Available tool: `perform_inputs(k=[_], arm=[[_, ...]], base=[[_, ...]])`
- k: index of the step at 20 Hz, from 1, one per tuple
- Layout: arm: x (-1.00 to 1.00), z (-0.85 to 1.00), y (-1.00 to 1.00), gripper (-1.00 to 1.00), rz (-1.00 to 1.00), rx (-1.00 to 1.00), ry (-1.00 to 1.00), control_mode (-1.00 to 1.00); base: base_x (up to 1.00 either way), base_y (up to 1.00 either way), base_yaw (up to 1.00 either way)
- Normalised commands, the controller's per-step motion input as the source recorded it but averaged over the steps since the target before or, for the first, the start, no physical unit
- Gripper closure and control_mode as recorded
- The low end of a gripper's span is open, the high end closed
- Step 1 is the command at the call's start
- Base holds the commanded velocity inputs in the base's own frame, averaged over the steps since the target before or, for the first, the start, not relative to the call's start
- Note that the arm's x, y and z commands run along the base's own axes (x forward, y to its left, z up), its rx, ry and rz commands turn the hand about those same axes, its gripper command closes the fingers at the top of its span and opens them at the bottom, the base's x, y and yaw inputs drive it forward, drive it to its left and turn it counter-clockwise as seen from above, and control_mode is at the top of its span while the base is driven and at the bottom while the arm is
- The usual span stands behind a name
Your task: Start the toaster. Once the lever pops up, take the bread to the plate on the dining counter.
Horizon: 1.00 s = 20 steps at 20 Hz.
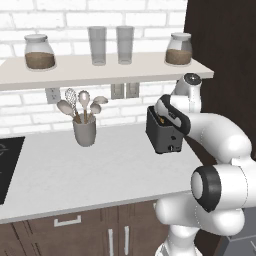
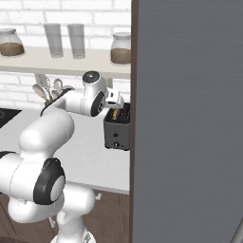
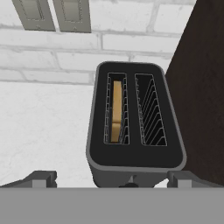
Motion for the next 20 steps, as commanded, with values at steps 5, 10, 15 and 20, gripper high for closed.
perform_inputs(k=[5, 10, 15, 20], arm=[[0.00, 0.00, 0.00, -1.00, 0.00, 0.00, 0.00, -1.00], [0.00, 0.00, 0.00, -1.00, 0.00, 0.00, 0.00, -1.00], [0.00, 0.00, 0.00, -1.00, 0.00, 0.00, 0.00, -1.00], [0.00, 0.00, 0.00, -1.00, 0.00, 0.00, 0.00, -1.00]], base=[[0.00, 0.00, 0.00], [0.00, 0.00, 0.00], [0.00, 0.00, 0.00], [0.00, 0.00, 0.00]])
